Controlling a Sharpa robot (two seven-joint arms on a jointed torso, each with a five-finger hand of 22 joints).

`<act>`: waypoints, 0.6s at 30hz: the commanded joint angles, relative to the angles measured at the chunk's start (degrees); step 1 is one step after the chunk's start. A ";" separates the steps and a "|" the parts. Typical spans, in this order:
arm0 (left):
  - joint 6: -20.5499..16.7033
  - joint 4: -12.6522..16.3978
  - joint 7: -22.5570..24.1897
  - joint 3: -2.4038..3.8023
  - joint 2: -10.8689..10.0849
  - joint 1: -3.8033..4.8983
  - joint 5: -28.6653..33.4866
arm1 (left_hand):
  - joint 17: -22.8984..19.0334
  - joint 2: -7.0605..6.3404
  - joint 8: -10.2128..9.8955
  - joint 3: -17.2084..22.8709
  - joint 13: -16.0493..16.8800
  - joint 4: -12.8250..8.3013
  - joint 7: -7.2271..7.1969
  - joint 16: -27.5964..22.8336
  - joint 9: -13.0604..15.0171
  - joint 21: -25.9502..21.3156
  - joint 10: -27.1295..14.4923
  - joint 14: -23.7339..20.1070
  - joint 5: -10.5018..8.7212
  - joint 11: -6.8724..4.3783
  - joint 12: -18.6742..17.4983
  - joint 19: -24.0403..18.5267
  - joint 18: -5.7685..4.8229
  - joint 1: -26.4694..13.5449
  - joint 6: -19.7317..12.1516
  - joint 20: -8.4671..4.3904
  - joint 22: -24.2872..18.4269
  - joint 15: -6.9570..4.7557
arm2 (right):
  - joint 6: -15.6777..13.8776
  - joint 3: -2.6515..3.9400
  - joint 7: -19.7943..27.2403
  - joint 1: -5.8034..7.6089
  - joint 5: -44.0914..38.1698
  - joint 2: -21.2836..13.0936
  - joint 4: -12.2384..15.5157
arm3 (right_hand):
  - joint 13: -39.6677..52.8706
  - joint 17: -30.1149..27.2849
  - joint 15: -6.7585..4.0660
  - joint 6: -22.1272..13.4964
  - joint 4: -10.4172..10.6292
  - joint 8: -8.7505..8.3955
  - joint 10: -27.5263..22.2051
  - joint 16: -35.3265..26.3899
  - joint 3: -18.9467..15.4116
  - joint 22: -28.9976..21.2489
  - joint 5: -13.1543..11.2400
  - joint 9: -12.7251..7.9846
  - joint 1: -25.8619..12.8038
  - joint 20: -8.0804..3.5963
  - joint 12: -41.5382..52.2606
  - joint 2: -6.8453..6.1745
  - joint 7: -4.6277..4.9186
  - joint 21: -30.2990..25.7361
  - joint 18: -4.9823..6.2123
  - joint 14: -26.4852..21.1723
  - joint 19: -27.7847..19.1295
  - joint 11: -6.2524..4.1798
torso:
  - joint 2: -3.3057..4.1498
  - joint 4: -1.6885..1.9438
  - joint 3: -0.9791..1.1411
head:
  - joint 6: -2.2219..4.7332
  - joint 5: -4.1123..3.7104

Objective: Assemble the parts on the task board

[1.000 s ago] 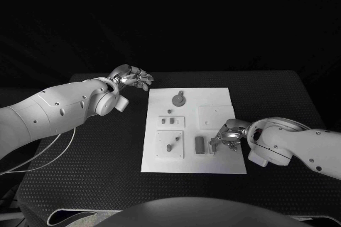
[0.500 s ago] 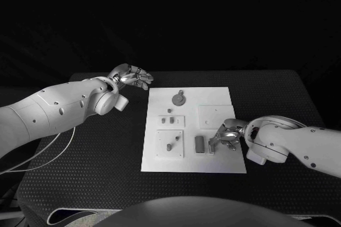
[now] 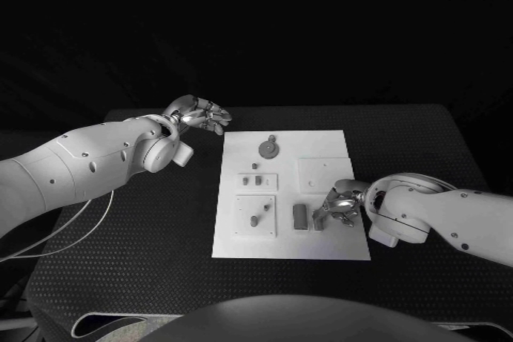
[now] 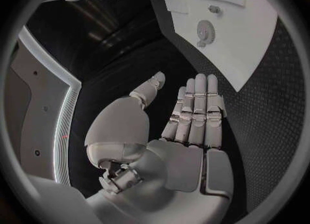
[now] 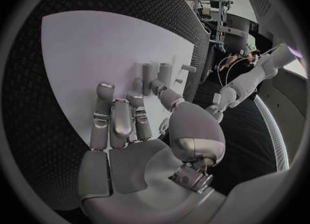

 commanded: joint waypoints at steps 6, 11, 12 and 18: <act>0.70 0.17 0.39 0.05 -0.01 0.09 0.32 | 0.10 -0.16 0.13 -0.04 0.06 0.32 0.45 -0.32 -0.03 0.20 0.08 0.47 0.26 -0.16 0.20 -0.22 0.32 -0.39 -0.20 0.11 -0.07 -0.05 | -0.03 -0.10 0.89 -0.20 -0.29 0.52 -0.31 | -0.10 0.00 -0.10 0.01 0.49 -0.24 0.18 0.01 0.03 0.91 0.10 -0.33 -1.06 0.04 0.16 -0.23 0.46 -0.33 0.92 0.36 0.30 0.06 | 0.00 0.04 -0.03 | 0.02 -0.02; 0.64 0.19 0.38 0.05 -0.07 0.09 0.32 | 0.12 -0.15 0.14 -0.04 0.06 0.33 0.45 -0.33 -0.03 0.20 0.08 0.47 0.26 -0.16 0.20 -0.22 0.31 -0.40 -0.20 0.11 -0.07 -0.05 | 0.26 -0.10 0.99 -0.21 -0.28 0.61 -0.31 | -0.10 0.04 -0.10 0.01 0.56 -0.25 0.18 0.02 0.03 0.91 0.09 -0.36 -1.22 0.04 0.16 -0.31 0.47 -0.35 0.92 0.38 0.32 0.06 | -0.01 0.01 -0.04 | 0.03 0.02; 0.66 0.20 0.38 0.05 -0.07 0.09 0.32 | 0.12 -0.15 0.14 -0.04 0.06 0.33 0.45 -0.33 -0.03 0.20 0.08 0.47 0.26 -0.16 0.20 -0.22 0.31 -0.40 -0.20 0.11 -0.07 -0.05 | 0.35 -0.10 1.01 -0.21 -0.27 0.63 -0.31 | -0.10 0.05 -0.10 0.01 0.57 -0.25 0.18 0.03 0.03 0.91 0.10 -0.36 -1.23 0.04 0.16 -0.31 0.47 -0.36 0.92 0.39 0.32 0.06 | -0.01 0.01 -0.02 | 0.03 0.03; 0.65 0.21 0.37 0.05 -0.07 0.09 0.32 | 0.14 -0.13 0.14 -0.03 0.06 0.35 0.45 -0.36 -0.03 0.21 0.09 0.48 0.27 -0.16 0.20 -0.22 0.31 -0.41 -0.20 0.11 -0.07 -0.05 | 0.22 -0.12 1.13 -0.22 -0.15 0.72 -0.16 | -0.11 -0.12 -0.09 -0.05 0.80 -0.30 0.13 -0.05 0.02 0.91 0.10 -0.45 -1.68 0.04 0.14 -0.59 0.49 -0.43 0.92 0.27 0.34 0.08 | -0.01 0.00 -0.01 | 0.00 0.02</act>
